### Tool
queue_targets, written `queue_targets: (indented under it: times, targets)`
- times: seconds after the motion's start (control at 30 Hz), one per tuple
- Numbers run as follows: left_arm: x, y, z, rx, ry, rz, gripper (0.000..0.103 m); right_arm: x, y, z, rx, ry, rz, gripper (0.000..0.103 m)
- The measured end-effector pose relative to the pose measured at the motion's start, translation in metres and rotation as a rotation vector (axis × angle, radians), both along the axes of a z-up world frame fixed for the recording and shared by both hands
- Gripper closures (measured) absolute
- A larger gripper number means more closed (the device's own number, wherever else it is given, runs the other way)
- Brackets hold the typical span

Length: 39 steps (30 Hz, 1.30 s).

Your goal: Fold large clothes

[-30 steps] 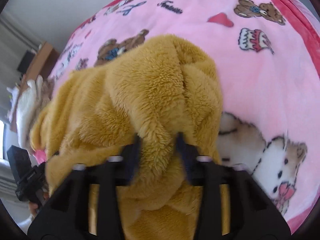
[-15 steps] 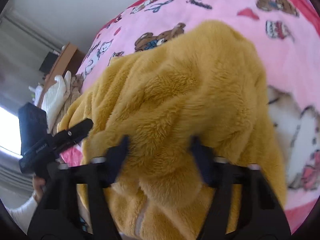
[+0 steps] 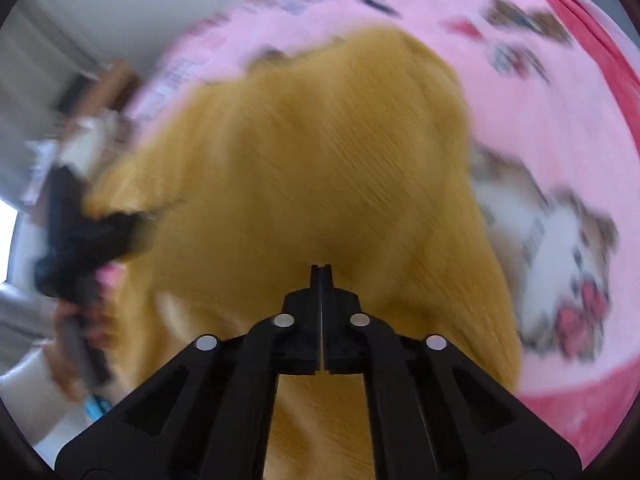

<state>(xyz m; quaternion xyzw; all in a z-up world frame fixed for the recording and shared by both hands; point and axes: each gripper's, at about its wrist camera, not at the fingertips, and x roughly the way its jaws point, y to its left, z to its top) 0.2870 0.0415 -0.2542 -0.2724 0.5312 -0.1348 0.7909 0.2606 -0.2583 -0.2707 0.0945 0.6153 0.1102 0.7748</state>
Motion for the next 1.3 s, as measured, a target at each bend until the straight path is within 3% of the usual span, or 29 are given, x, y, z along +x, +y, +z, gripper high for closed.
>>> queue_targets:
  times: [0.1,0.2,0.27,0.3,0.33,0.4,0.47,0.5,0.53,0.6,0.67,0.73,0.87,1.0,1.07,1.13,1.17,1.23,1.3]
  targets:
    - [-0.002,0.004,-0.002,-0.029,-0.008,0.004,0.066,-0.012,-0.020,-0.021,0.092,0.040,-0.124,0.103]
    - [-0.004,0.000,0.017,0.011,-0.061,-0.039,0.065,-0.016,-0.021,0.006,0.176,-0.064,-0.125,0.099]
    - [-0.004,0.000,0.036,-0.015,-0.090,-0.034,0.054,-0.010,-0.015,0.036,0.222,-0.161,-0.100,0.083]
    - [-0.005,0.001,0.045,-0.030,-0.109,-0.031,0.051,-0.005,-0.013,0.052,0.258,-0.221,-0.092,0.067]
    - [-0.005,0.001,0.058,-0.046,-0.150,-0.028,0.049,0.001,-0.011,0.067,0.294,-0.282,-0.082,0.057]
    - [0.001,-0.004,0.079,-0.059,-0.200,-0.041,0.044,0.017,-0.004,0.094,0.322,-0.404,-0.053,0.057]
    - [0.012,-0.015,0.083,-0.034,-0.191,-0.071,0.041,0.041,0.011,0.104,0.285,-0.443,-0.008,0.057]
    - [0.020,-0.022,0.079,-0.006,-0.176,-0.095,0.041,0.052,0.013,0.102,0.267,-0.427,0.015,0.060]
    - [0.024,-0.026,0.072,0.020,-0.155,-0.108,0.041,0.065,0.020,0.094,0.234,-0.392,0.049,0.075]
    - [0.032,-0.031,0.053,0.052,-0.089,-0.132,0.041,0.083,0.029,0.071,0.152,-0.304,0.089,0.085]
    - [0.037,-0.029,0.026,0.051,-0.004,-0.127,0.043,0.082,0.028,0.047,0.096,-0.231,0.090,0.088]
    - [0.032,-0.022,0.007,0.020,0.021,-0.111,0.043,0.076,0.024,0.027,0.045,-0.193,0.069,0.093]
    - [0.023,-0.022,-0.012,0.008,-0.002,-0.155,0.043,0.045,0.002,-0.011,0.072,-0.175,0.001,0.098]
    - [0.023,-0.026,-0.012,0.047,-0.037,-0.185,0.043,0.045,0.009,-0.010,0.051,-0.196,-0.011,0.098]
    - [0.020,-0.018,0.001,0.045,-0.054,-0.172,0.043,0.046,0.012,0.006,0.091,-0.226,-0.018,0.093]
    - [0.013,-0.007,0.016,0.043,-0.073,-0.147,0.040,0.045,0.010,0.028,0.160,-0.268,-0.039,0.075]
    - [0.009,0.000,0.025,0.034,-0.086,-0.129,0.034,0.045,0.011,0.038,0.179,-0.293,-0.045,0.070]
    - [-0.005,0.026,0.046,0.024,-0.122,-0.054,0.021,0.038,0.015,0.068,0.213,-0.364,-0.050,0.050]
    - [-0.022,0.059,0.062,0.031,-0.155,0.043,0.013,0.036,0.023,0.088,0.230,-0.389,-0.054,0.039]
